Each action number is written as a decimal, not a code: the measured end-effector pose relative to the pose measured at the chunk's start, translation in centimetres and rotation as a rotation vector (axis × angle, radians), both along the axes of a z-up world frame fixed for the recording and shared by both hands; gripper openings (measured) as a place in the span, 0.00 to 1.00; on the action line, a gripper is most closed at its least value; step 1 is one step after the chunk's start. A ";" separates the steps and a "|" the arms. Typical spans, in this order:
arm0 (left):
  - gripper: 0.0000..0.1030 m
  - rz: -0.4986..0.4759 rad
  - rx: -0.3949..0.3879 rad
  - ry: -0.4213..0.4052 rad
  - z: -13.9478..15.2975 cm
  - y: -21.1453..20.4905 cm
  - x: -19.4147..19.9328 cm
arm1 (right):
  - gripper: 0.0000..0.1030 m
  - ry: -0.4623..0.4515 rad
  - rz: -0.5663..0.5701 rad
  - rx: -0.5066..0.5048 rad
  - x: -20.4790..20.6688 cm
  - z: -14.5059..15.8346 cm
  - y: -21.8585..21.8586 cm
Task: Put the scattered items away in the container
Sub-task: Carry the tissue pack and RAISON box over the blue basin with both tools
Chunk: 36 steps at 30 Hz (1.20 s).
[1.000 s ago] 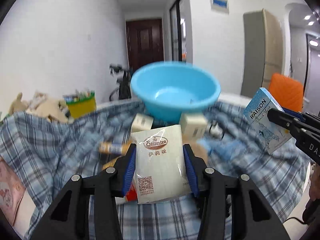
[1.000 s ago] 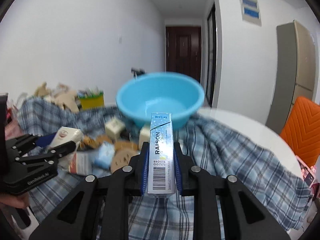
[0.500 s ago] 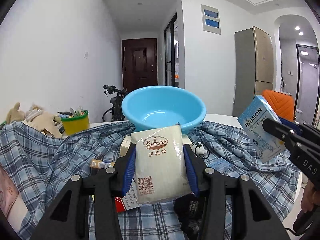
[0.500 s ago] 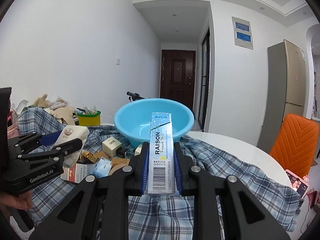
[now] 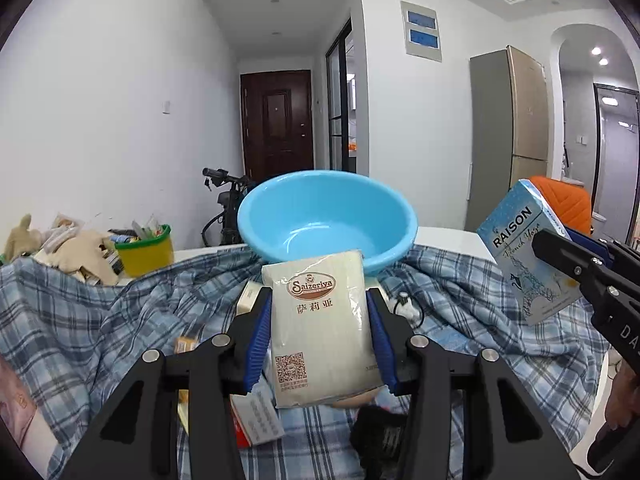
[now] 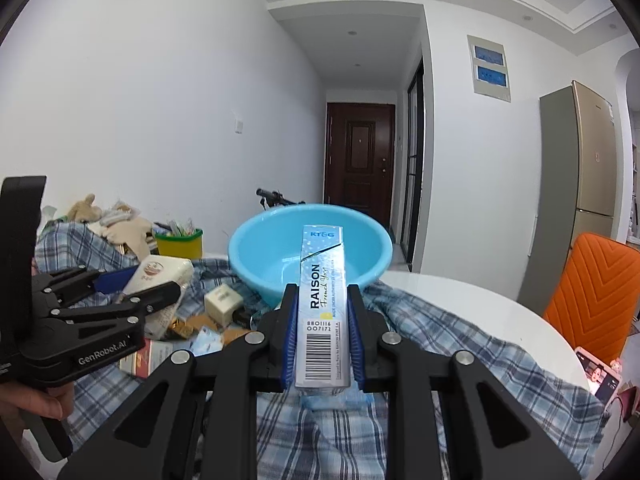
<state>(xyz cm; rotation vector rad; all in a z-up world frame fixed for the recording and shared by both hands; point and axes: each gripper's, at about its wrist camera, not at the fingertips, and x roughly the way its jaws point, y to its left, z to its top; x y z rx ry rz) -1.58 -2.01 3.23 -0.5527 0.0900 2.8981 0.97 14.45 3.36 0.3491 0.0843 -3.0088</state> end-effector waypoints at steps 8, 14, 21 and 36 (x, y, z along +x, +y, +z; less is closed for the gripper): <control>0.47 -0.047 -0.002 0.030 2.3 1.4 -5.2 | 0.20 0.024 0.022 -0.027 -5.3 2.7 0.0; 0.47 -0.010 0.009 0.070 4.9 1.7 -10.0 | 0.20 0.054 -0.017 -0.026 -10.0 5.1 -0.2; 0.47 -0.009 0.025 0.189 8.0 2.7 -15.7 | 0.20 0.130 -0.056 -0.002 -15.5 7.5 -0.8; 0.47 0.050 0.099 0.150 9.1 2.4 -28.1 | 0.20 0.096 -0.108 -0.039 -25.4 7.1 -0.8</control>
